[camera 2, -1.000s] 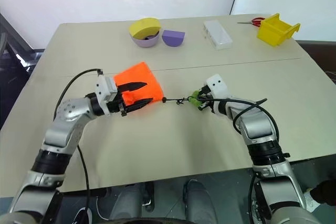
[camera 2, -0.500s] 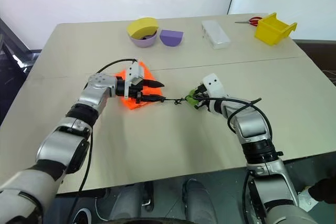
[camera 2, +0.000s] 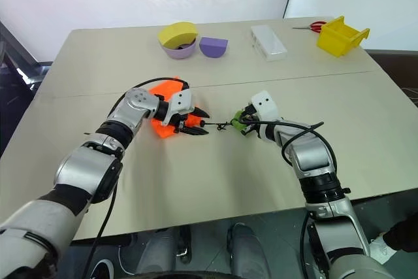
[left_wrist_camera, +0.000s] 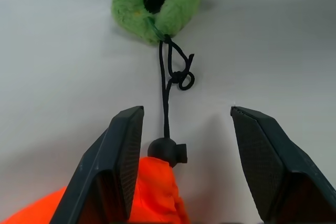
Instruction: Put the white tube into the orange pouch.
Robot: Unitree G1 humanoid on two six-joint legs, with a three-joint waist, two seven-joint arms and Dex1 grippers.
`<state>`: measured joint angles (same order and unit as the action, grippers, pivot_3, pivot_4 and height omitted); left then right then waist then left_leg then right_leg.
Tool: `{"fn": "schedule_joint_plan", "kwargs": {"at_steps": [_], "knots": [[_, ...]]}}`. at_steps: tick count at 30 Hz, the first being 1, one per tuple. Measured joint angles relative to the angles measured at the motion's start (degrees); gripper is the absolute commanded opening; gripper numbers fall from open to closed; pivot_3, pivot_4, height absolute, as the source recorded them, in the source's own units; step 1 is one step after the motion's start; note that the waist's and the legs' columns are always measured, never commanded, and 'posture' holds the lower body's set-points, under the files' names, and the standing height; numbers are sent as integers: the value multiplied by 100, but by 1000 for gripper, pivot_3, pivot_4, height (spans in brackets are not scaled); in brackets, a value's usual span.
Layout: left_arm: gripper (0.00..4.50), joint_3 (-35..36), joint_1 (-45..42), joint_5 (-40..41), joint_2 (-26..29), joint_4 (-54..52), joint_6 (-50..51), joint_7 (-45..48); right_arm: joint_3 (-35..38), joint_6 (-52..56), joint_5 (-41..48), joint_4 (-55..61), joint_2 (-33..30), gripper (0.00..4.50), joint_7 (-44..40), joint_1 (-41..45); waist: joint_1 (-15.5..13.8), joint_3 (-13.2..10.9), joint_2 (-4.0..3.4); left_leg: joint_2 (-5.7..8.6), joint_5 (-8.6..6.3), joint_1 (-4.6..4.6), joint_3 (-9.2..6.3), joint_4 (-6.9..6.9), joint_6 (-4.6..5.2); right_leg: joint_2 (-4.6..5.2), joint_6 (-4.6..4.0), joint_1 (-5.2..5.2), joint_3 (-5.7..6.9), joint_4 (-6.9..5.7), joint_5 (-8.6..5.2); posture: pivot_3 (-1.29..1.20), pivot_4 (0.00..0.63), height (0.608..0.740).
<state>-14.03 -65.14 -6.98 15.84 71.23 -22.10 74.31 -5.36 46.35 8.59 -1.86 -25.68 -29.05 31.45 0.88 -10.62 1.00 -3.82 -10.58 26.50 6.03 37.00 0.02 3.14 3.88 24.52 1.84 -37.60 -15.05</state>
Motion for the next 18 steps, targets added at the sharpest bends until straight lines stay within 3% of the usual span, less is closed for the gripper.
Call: {"fn": "schedule_joint_plan", "kwargs": {"at_steps": [5, 11, 18], "knots": [[2811, 4, -40, -178, -4, 61, 24, -261, -2, 2, -10, 0, -1, 0, -1, 1, 0, 0, 0, 1, 0, -2, 0, 9, 0, 4, -2, -2, 0, -5, 2, 0, 150, 740], [28, 15, -93, -332, -13, 104, 201, -584, -8, 25, -41, 0, 2, 0, -1, 18, 2, 0, 0, 1, 0, -6, 0, 15, 0, 5, -3, -3, -1, -19, 2, 0, 150, 740], [28, 87, -131, -319, -38, 101, 462, -521, -24, 48, -56, 0, 2, 0, -14, 66, 4, 1, -1, 1, 0, -7, 0, 15, -1, 5, -3, -2, -2, -21, 2, 0, 150, 740]]}}
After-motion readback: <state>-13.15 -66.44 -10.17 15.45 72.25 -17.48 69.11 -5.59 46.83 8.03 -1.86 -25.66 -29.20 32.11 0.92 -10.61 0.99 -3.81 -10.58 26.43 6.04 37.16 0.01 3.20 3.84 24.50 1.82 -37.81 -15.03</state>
